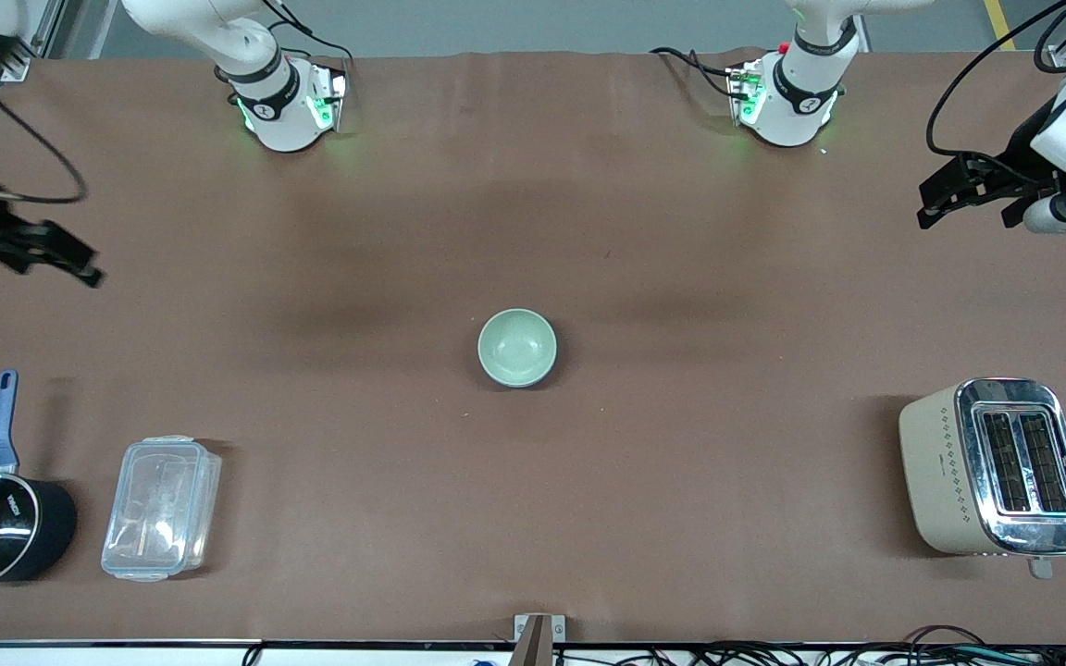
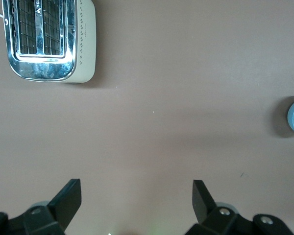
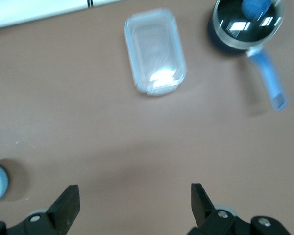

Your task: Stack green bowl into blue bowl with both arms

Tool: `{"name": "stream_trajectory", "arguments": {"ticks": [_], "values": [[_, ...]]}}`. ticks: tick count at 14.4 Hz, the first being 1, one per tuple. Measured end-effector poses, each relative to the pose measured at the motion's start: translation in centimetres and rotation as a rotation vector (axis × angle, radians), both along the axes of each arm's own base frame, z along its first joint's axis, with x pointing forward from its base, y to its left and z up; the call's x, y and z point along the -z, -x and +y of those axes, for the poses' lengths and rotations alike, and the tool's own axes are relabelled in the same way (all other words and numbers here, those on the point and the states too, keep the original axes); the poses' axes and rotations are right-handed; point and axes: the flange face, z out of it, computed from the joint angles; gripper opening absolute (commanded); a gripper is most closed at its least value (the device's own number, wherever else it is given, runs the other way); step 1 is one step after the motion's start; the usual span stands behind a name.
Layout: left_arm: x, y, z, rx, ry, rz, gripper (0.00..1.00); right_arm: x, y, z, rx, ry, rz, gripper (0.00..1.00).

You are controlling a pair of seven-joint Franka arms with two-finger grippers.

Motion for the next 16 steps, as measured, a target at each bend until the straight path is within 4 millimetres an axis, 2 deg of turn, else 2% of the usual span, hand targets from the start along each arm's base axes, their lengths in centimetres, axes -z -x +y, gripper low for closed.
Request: {"name": "stream_trajectory", "arguments": {"ticks": [2,3,7,9,13,16], "values": [[0.0,0.0,-0.1,0.007,0.0,0.001,1.0,-2.6,0.0,-2.7,-0.04,0.025,-0.046,1.0],[0.1,0.0,-0.3,0.015,-0.001,0.001,1.0,-3.2,-0.2,-3.5,-0.051,0.036,-0.058,1.0],[0.0,0.1,-0.8,0.025,-0.004,-0.001,1.0,-3.6,-1.4,-5.9,-0.093,0.076,-0.018,1.0],[-0.1,0.1,-0.8,0.025,-0.004,-0.003,1.0,-3.7,-1.5,-5.8,-0.101,0.074,0.034,1.0],[-0.1,0.1,-0.8,0.026,-0.003,-0.005,1.0,-2.5,-0.9,-3.3,-0.138,0.045,0.151,1.0],[-0.1,0.1,-0.8,0.025,-0.003,-0.005,1.0,-2.1,-0.6,-3.4,-0.138,0.039,0.162,1.0]]}}
